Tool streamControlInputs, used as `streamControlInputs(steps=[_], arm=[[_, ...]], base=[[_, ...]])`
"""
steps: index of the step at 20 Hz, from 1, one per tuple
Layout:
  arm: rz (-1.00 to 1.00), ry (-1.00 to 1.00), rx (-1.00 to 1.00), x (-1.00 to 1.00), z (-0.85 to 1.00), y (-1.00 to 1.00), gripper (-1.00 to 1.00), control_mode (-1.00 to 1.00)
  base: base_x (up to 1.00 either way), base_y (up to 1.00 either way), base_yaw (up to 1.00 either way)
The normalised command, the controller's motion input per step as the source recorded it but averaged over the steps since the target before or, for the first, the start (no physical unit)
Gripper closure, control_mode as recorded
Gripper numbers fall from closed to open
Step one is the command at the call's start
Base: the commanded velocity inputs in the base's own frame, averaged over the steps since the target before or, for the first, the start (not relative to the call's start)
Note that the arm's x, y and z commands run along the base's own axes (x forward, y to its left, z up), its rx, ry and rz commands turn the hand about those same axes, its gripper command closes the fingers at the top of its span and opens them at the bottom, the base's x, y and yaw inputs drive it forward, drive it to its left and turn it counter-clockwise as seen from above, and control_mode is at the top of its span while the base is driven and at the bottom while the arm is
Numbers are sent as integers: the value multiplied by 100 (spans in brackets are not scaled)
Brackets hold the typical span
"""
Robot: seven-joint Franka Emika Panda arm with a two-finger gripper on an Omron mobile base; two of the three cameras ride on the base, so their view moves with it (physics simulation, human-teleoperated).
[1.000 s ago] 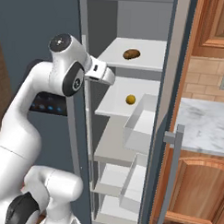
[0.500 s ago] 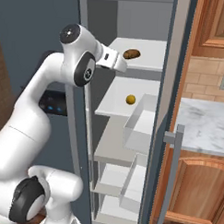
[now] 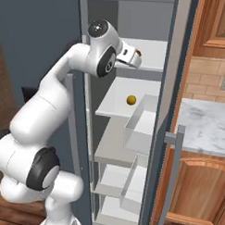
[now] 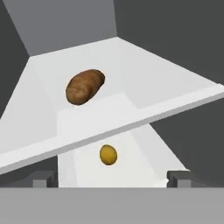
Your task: Place the cold items (potato and lemon) from the fridge in one tupperware on the dining counter. Place the warm items (hot dog and kebab skewer) in the stove area in another tupperware.
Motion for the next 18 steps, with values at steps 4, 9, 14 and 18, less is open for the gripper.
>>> streamControlInputs(steps=[4,9,14,18], arm=[[2,0,0,73,0,-3,-100,-100],[9,0,0,63,0,0,-100,-100],[7,0,4,39,0,0,-100,-100],[0,4,4,24,0,-8,-100,-100]], base=[[0,0,0],[0,0,0],[0,0,0],[0,0,0]])
